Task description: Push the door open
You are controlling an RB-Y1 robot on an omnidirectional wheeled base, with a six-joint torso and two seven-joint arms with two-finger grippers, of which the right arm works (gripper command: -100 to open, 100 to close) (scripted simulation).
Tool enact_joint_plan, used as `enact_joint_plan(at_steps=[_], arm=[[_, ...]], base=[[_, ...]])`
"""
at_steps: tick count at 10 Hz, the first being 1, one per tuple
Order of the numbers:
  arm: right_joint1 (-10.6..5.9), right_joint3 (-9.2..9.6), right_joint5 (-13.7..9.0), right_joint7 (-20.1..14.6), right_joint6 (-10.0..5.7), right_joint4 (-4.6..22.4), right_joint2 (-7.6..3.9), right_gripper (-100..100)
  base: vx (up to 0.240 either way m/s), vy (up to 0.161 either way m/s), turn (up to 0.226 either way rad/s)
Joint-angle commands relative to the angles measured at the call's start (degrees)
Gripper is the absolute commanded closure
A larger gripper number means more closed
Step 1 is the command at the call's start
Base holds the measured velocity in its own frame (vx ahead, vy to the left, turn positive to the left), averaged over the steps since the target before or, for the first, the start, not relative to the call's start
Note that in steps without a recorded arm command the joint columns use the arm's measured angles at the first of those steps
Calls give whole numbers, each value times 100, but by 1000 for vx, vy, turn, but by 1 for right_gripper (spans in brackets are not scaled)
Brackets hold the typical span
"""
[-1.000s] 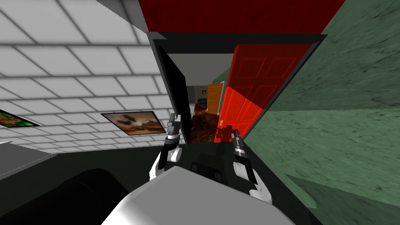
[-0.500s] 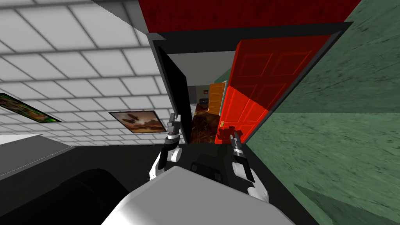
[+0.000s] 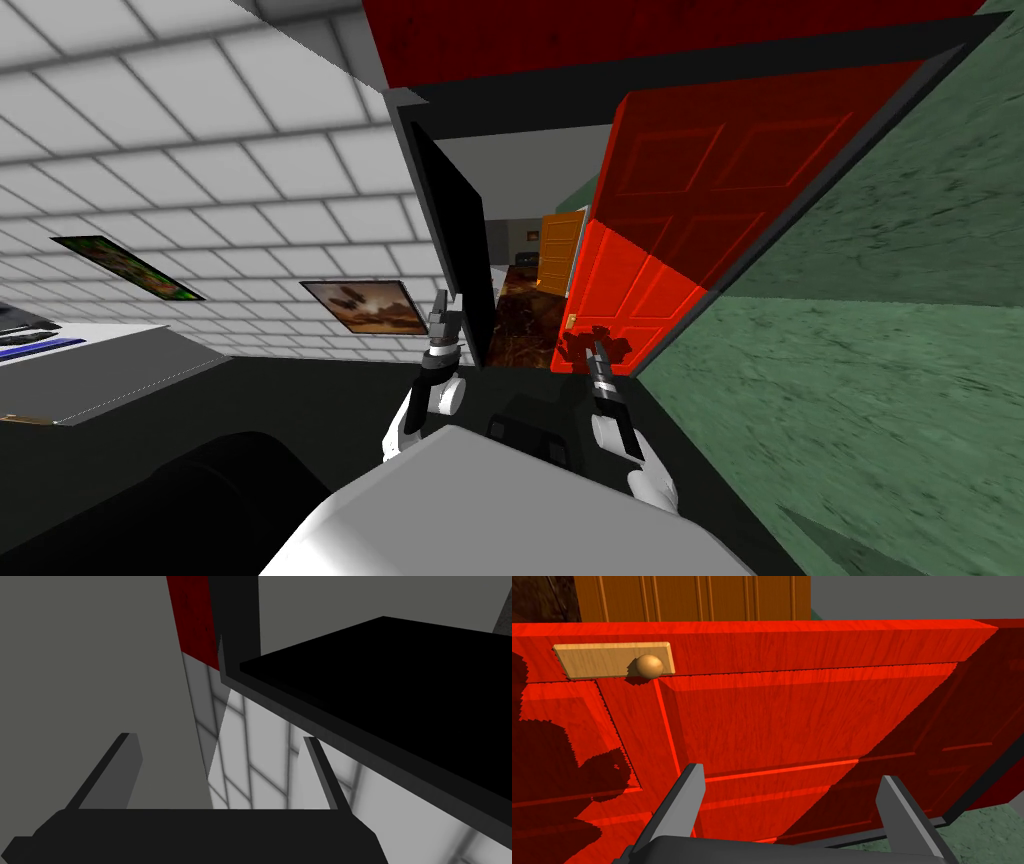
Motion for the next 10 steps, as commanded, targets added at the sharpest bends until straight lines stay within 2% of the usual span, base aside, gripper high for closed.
enact_joint_plan(at_steps=[1,2,3,7,8,9,10], arm=[[-123,-1,-8,0,-10,283,-9,-100],[-199,-1,-12,2,-33,464,-12,-100],[-199,-1,-12,2,-33,469,-12,-100],[-490,-2,-28,8,-122,1185,-21,-100],[-558,-2,-31,10,-142,1325,-23,-100],[-558,-2,-31,10,-142,1353,-23,-100],[-627,-2,-35,11,-163,1522,-24,-100]], base=[[62,-124,114],[70,-111,127],[49,-66,30],[44,-75,109],[62,-110,111],[45,-71,22],[29,-50,63]])
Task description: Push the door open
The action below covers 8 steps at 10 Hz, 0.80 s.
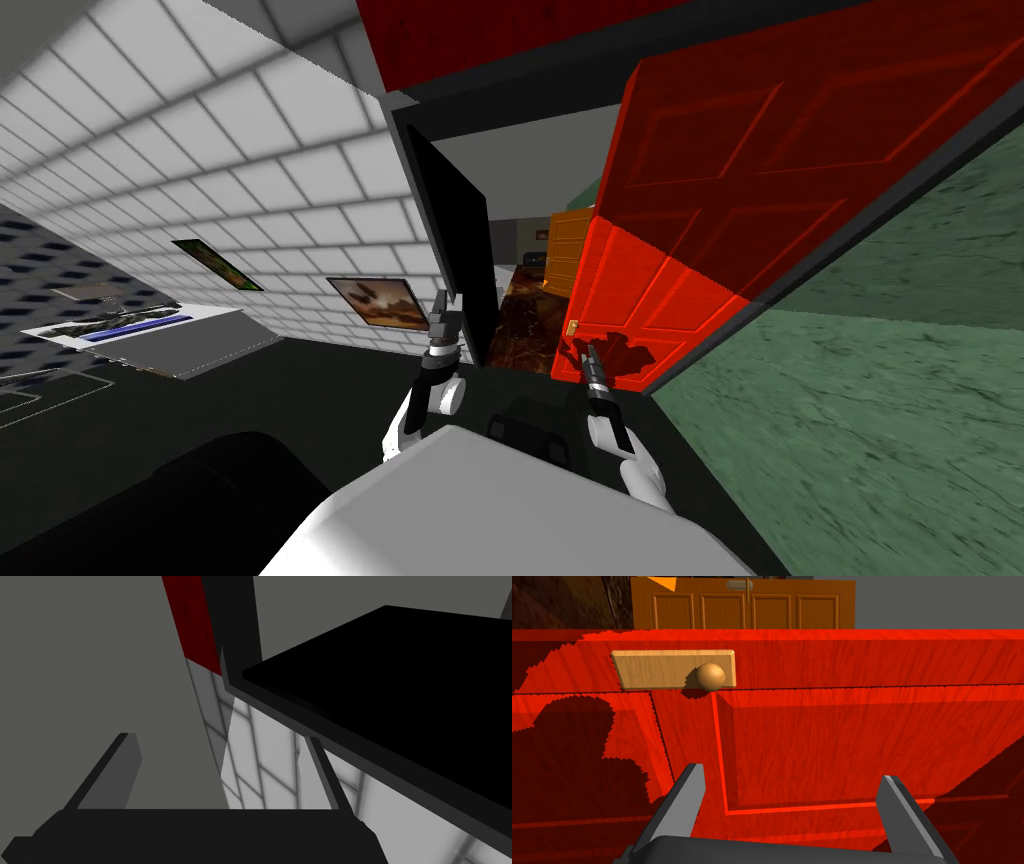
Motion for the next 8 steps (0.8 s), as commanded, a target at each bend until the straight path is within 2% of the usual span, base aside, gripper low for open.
enact_joint_plan(at_steps=[1,5,6,7,8], arm=[[-94,1,-7,-11,-39,249,-17,-100],[-330,1,-20,-6,-110,828,-19,-100],[-425,1,-25,-4,-140,1063,-19,-100],[-425,1,-25,-4,-140,1063,-19,-100],[-472,1,-27,-3,-154,1179,-18,-100]], base=[[33,-76,95],[46,-90,96],[40,-106,140],[51,-84,62],[42,-68,34]])
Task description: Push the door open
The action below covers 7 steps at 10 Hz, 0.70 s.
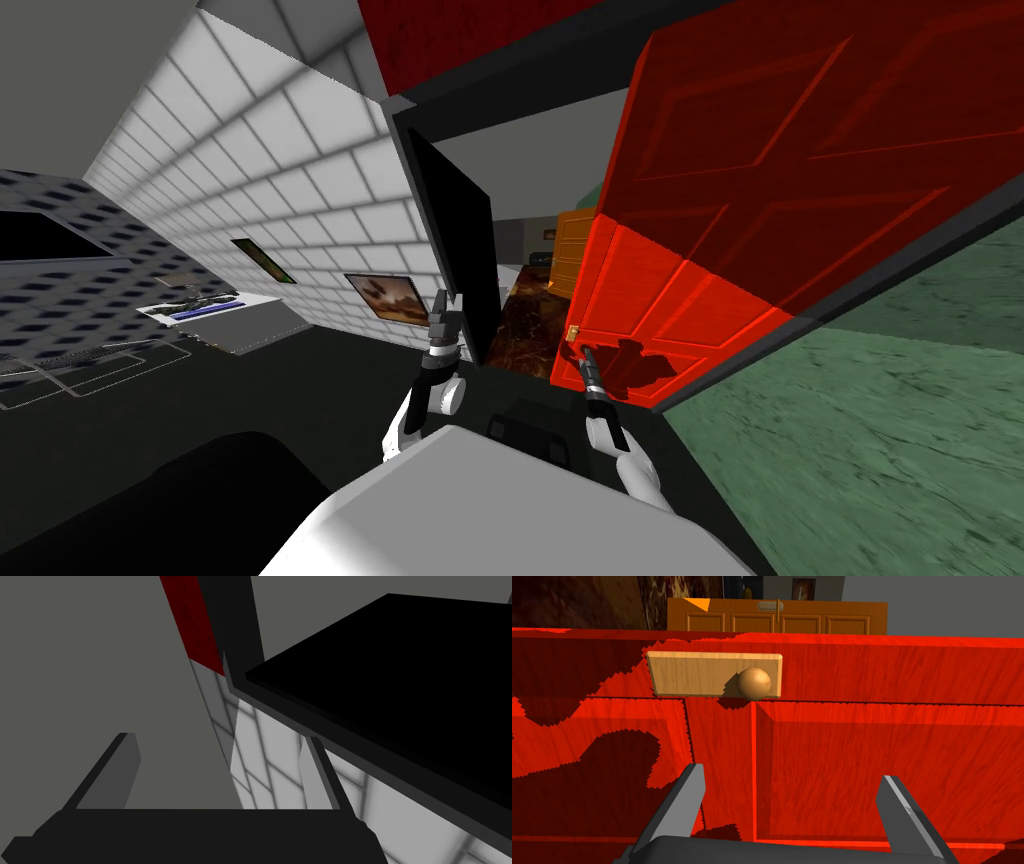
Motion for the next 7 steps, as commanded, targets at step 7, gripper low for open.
enact_joint_plan(at_steps=[7], arm=[[-286,1,-15,2,-100,715,1,-100]], base=[[30,-62,62]])
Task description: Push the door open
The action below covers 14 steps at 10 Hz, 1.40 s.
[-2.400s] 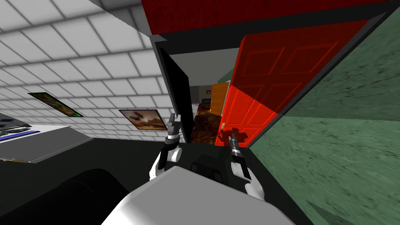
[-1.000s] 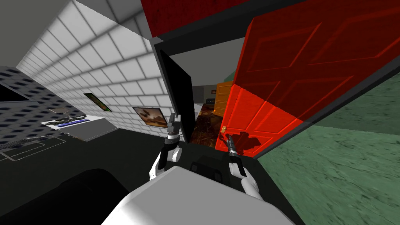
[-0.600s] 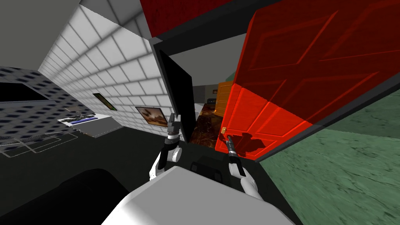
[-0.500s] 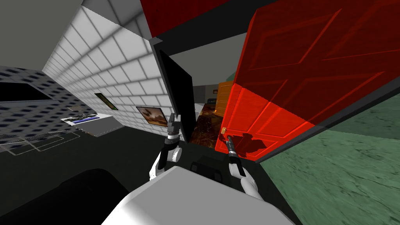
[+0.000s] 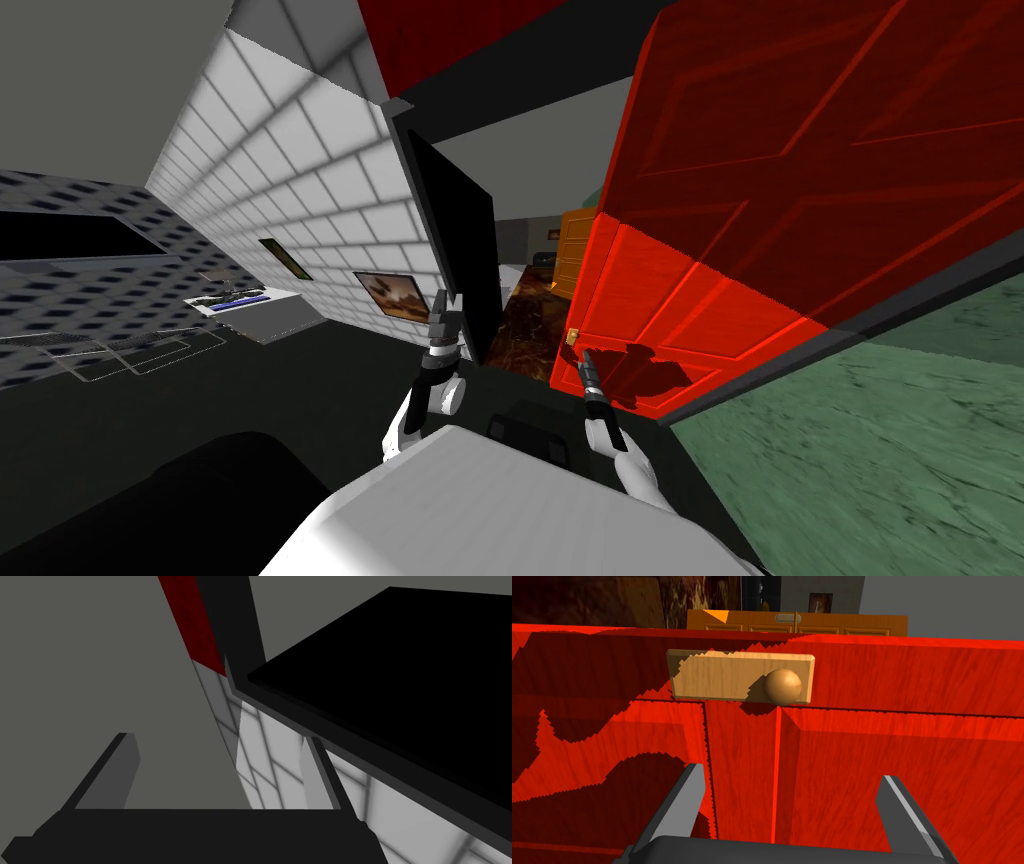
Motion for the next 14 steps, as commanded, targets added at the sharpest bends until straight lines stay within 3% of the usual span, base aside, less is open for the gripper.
enact_joint_plan(at_steps=[1,11,12,14], arm=[[0,0,0,0,0,0,0,-100],[-4,-87,-49,46,-65,82,14,-100],[-4,-87,-49,46,-65,82,14,100],[-4,-87,-49,46,-65,82,14,100]], base=[[9,-16,5],[170,-17,23],[-17,5,2],[-22,3,3]])
